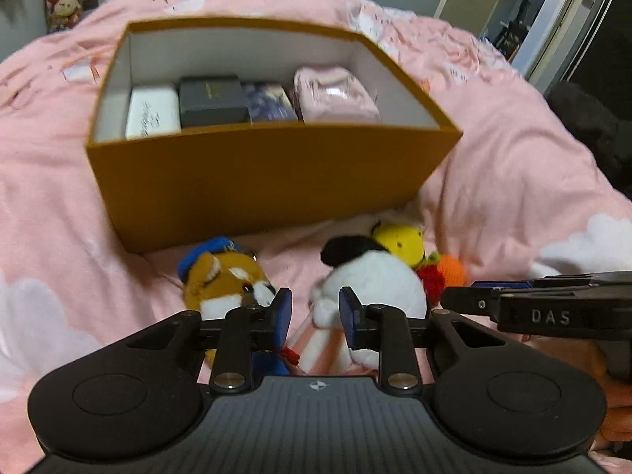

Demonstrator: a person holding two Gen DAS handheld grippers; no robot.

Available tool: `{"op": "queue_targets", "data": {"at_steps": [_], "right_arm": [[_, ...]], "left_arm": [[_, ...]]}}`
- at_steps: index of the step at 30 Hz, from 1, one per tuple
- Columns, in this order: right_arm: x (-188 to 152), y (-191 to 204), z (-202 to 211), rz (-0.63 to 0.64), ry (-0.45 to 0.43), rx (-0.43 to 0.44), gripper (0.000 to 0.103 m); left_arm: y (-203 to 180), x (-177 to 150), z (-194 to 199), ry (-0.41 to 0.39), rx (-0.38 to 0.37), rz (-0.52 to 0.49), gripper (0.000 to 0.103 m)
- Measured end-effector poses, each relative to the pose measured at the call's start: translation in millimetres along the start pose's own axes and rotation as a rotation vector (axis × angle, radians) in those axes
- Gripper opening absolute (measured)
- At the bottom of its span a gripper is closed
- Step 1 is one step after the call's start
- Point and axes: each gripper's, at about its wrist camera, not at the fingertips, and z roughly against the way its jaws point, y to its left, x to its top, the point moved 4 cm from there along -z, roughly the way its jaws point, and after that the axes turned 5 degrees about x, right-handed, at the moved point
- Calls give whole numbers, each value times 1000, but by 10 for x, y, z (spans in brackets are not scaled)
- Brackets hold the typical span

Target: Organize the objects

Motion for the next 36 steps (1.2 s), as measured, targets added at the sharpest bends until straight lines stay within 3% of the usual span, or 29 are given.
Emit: {"op": "queue_targets", "data": {"at_steps": [9,14,17,21,27,30,32,36], "right_arm": [[-165,98,-195,56,132,10,25],[-74,134,-290,81,80,24,20],[3,167,-288,114,26,20,15],[-3,62,-291,63,49,-24,15],[-55,-29,-32,-17,36,-25,19],[-16,56,136,-17,-9,15,39],[-4,150,165,8,-21,41,39],[-85,272,4,16,62,81,42]], "left_arm": [[14,-136,-54,37,-39,24,31],[2,-175,-105,72,-114,69,23],[-30,-190,-126,72,-99,63,23],[-80,-202,-132,85,-118,48,23],[-316,-261,-61,78,-141,-70,22],[-393,-315,-52,99,-178,-104,22],[-420,-348,-61,116,-204,-108,17],[-429,-406,-102,149,-234,-100,14]]}}
